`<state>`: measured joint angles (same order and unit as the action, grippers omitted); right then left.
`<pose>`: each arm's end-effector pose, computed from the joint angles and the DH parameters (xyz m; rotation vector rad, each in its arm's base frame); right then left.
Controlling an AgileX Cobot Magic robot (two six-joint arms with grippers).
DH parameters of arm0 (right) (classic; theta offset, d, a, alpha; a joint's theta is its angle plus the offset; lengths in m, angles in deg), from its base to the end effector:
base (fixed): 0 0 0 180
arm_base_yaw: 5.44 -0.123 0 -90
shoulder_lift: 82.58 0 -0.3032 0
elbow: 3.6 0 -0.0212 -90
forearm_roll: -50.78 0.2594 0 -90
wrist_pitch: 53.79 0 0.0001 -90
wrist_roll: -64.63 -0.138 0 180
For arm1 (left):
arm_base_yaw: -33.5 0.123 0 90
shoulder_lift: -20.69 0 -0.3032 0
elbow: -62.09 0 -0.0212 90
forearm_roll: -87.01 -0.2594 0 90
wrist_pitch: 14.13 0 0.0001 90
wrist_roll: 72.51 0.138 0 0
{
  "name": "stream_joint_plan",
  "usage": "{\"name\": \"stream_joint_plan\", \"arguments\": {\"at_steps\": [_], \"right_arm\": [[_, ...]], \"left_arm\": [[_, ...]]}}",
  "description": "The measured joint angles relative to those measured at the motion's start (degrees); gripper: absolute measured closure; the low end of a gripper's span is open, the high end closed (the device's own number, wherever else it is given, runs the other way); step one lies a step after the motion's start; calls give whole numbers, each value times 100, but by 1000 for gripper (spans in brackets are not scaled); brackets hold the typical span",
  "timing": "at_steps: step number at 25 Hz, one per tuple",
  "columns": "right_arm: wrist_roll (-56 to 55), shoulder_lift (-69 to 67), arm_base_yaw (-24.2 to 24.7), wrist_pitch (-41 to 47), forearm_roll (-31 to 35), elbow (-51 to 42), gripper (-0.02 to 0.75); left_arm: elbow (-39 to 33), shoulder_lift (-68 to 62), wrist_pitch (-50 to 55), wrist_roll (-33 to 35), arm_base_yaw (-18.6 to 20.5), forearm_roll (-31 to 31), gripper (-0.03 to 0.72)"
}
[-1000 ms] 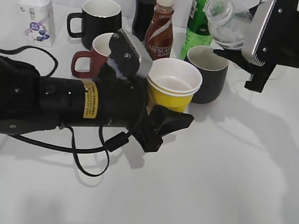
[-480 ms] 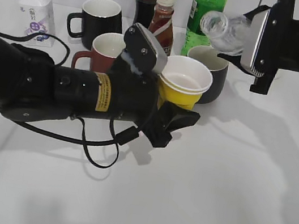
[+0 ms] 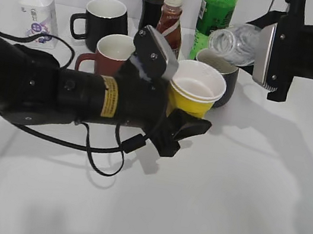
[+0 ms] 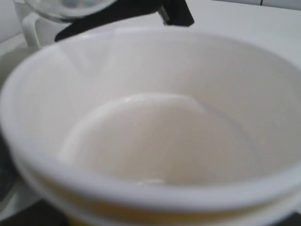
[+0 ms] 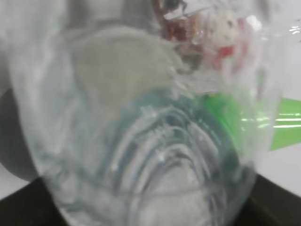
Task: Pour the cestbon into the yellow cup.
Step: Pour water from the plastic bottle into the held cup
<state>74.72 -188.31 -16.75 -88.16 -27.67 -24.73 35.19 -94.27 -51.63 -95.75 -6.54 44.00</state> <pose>0.3802 0.1538 0.2203 -1.7066 1.0330 -0.2319 0.2853 -0.3145 0.1587 1.1433 1.6383 -0.7237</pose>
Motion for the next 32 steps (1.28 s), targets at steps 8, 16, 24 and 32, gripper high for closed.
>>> {"name": "stream_joint_plan", "arguments": {"at_steps": [8,16,24,32], "right_arm": [[182,0,0,127,-3,0,278],[534,0,0,268,-20,0,278],[957,0,0,274,-20,0,278],[1377,0,0,282,-20,0,278]], "left_arm": [[161,-227,-7,-5,-7,-26,251],[161,-227,-44,-5,-123,-51,251],[161,-227,-44,-6,-123,-51,251],[181,-232,-91,-16,-123,-51,251]]}}
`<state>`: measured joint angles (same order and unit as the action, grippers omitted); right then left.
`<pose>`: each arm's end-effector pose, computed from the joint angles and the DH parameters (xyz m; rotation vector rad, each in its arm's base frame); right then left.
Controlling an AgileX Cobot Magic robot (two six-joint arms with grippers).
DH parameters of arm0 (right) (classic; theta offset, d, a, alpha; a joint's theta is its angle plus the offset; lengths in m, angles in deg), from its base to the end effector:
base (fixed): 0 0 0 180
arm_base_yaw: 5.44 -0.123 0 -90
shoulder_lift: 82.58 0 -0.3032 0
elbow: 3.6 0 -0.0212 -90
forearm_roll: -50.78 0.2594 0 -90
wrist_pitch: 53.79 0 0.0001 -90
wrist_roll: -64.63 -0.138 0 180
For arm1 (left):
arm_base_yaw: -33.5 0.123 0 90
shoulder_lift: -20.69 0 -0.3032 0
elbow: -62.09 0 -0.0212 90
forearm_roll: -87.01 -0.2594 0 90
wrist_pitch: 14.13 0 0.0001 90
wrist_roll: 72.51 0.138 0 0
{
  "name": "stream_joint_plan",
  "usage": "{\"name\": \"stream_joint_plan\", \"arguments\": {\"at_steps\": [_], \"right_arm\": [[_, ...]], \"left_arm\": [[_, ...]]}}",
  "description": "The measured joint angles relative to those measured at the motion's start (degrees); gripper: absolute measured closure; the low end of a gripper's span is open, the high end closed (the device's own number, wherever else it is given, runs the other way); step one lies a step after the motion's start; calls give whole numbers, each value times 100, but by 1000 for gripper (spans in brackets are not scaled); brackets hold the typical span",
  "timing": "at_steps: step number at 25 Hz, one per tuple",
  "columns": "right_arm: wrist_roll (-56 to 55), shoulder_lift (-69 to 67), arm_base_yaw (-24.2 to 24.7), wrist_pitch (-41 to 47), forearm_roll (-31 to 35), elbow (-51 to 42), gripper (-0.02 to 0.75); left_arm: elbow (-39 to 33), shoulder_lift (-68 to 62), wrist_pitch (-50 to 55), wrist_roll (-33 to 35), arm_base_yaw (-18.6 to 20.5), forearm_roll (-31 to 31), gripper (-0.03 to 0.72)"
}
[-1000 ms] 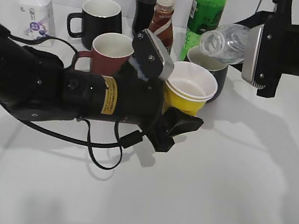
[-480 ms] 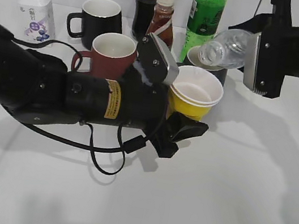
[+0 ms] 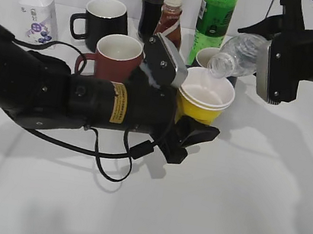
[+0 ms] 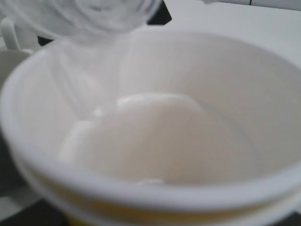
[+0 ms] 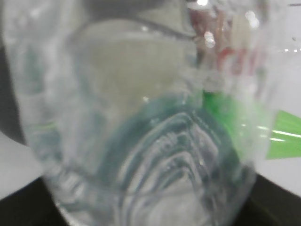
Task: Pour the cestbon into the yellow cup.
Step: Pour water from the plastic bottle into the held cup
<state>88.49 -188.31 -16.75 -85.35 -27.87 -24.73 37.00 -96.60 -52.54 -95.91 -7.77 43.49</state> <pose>0.3834 0.1488 0.2170 -1.8488 0.8613 -0.4220 0.2838 -0.3276 0.1521 1.1697 1.6217 -0.7510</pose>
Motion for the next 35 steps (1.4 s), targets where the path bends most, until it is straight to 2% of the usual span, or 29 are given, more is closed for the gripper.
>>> {"name": "stream_joint_plan", "arguments": {"at_steps": [35], "right_arm": [[716,0,0,144,68,0,278]], "left_arm": [[31,-109,95,-5,-85,-23,251]]}}
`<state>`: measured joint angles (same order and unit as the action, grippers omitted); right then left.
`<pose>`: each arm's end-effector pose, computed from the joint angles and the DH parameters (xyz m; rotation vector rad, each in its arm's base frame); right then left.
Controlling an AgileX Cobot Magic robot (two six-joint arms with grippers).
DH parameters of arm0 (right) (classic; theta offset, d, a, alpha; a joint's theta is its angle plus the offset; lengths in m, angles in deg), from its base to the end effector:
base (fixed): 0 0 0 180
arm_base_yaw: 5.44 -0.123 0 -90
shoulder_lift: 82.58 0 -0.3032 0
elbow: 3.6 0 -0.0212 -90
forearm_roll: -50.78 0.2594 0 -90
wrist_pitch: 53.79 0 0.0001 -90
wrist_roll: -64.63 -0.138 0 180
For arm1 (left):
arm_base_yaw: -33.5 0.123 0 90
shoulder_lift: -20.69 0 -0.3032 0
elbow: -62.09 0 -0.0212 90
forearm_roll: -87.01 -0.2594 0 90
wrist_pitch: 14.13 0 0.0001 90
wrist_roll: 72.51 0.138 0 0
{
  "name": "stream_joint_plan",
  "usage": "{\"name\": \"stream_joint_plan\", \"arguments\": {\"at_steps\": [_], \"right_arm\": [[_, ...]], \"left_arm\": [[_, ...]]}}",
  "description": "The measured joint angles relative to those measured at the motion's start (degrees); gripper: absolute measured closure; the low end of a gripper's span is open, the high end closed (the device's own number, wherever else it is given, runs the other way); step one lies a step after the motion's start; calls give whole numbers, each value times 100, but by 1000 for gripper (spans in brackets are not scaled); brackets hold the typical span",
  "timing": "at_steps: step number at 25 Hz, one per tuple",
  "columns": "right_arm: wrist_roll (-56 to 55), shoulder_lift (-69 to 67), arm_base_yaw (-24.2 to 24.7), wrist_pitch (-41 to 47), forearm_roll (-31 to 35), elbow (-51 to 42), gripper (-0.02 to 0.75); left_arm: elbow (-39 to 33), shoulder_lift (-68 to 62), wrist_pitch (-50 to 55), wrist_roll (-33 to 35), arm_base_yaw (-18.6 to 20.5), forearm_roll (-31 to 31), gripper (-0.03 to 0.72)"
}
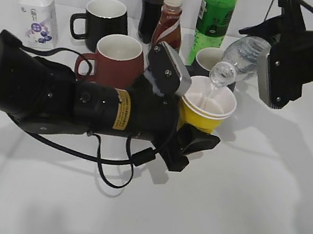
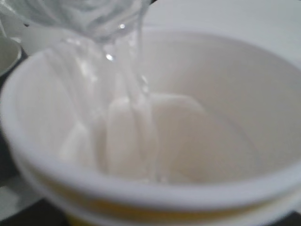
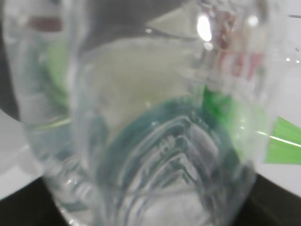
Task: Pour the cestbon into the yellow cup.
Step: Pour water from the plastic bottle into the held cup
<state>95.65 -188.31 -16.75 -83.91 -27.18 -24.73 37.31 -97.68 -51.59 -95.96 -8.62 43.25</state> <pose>0.3855 0.1461 0.2161 -1.9081 0.7765 -0.5157 0.2806 -0.3319 0.1435 1.1950 1.6402 -0.7478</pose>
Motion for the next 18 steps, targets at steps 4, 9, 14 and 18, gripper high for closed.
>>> {"name": "stream_joint_plan", "arguments": {"at_steps": [4,9,14,18], "right_arm": [[32,0,0,0,7,0,278],[126,0,0,14,13,0,278],[190,0,0,14,38,0,278],[253,0,0,14,64,0,278]], "left_arm": [[0,0,0,0,0,-6,251],[0,0,6,0,0,-18,251],[0,-4,18,0,0,-17,251],[0,-11,22,0,0,-17,251]]}}
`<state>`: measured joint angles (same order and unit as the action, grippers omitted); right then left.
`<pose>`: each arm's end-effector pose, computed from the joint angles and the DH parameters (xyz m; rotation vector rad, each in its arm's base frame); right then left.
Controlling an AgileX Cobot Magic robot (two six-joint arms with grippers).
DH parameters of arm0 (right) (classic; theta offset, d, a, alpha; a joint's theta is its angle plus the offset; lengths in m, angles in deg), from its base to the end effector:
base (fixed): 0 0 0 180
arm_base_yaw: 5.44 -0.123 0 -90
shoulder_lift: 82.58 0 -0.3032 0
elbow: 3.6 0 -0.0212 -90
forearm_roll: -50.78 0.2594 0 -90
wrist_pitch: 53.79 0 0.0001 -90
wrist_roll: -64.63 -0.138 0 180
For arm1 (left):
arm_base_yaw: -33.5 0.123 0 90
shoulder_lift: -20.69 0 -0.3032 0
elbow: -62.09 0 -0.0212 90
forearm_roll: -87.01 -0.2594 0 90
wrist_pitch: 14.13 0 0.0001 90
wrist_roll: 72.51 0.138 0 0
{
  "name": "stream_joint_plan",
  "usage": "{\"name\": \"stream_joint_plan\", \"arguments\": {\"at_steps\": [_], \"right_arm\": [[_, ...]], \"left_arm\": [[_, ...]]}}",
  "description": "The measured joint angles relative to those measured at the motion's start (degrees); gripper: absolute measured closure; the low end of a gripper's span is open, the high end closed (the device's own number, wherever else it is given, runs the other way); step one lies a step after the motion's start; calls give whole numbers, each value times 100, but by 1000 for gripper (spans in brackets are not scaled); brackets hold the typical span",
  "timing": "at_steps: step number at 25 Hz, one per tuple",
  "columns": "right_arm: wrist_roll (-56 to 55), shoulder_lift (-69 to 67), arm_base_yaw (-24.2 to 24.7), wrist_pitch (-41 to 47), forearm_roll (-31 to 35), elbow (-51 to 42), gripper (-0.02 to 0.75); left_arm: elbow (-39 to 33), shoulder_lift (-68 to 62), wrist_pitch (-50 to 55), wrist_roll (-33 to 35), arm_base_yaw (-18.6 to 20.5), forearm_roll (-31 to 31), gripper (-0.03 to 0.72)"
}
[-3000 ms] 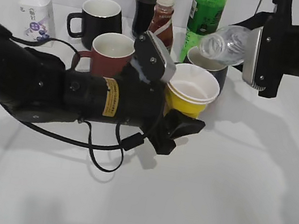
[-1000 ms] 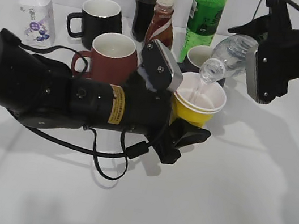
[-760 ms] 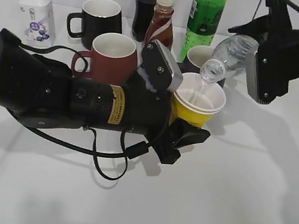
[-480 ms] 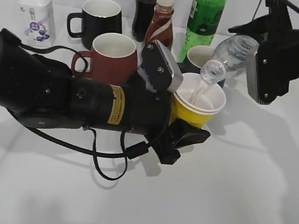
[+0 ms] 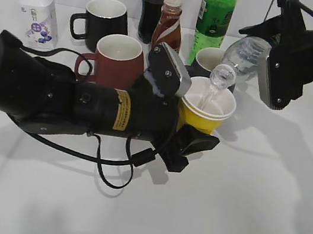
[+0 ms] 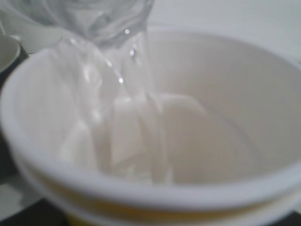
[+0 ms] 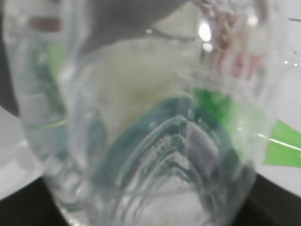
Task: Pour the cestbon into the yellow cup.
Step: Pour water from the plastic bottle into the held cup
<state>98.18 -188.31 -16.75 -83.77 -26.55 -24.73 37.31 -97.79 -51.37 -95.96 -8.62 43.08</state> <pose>0.3861 0.1457 0.2166 -1.9207 0.7465 -0.5430 0.2806 -0.3318 0.1422 1.1998 1.6438 -0.7444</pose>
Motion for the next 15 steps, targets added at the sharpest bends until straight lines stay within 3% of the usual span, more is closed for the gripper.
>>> {"name": "stream_joint_plan", "arguments": {"at_steps": [15], "right_arm": [[243,0,0,6,166,0,278]], "left_arm": [[0,-57,13,0,0,0,251]]}}
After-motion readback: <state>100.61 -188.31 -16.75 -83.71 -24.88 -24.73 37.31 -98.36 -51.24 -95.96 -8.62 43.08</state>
